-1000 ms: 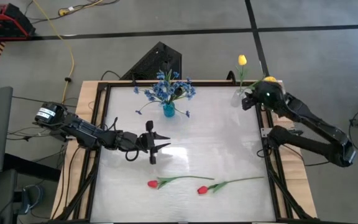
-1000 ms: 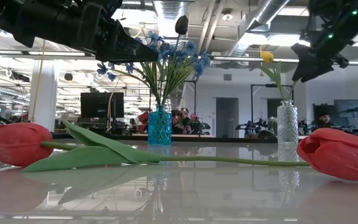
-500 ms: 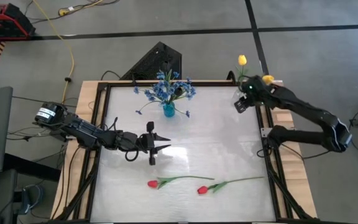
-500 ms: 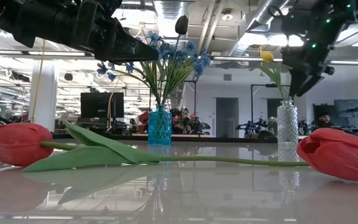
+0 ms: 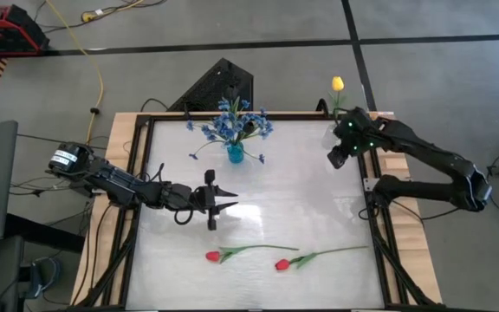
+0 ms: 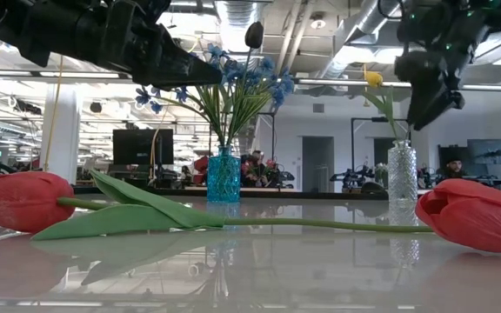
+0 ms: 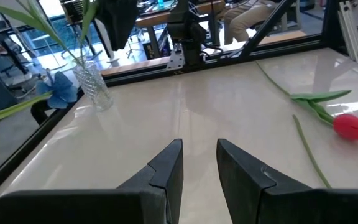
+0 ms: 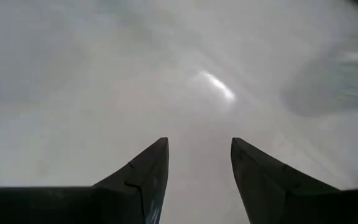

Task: Sort flowers into vase by color
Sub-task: Put the right red flower into the transparent vase

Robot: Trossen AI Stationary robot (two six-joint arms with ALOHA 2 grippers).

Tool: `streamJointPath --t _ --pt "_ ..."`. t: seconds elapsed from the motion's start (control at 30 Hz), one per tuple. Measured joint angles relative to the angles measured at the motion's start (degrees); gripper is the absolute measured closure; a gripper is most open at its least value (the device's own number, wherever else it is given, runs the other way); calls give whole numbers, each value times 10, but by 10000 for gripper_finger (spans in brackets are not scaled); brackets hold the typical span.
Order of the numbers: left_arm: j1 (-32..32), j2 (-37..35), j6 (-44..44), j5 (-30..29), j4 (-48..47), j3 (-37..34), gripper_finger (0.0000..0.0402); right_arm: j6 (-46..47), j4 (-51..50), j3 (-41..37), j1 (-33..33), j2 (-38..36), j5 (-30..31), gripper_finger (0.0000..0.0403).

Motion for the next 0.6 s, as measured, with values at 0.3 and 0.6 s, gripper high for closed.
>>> streamJointPath --t 0.3,0.6 --pt "0 0 0 4 3 0 315 4 119 0 130 0 -152 207" --pt "0 0 -3 5 2 0 315 9 253 0 281 7 -152 207"
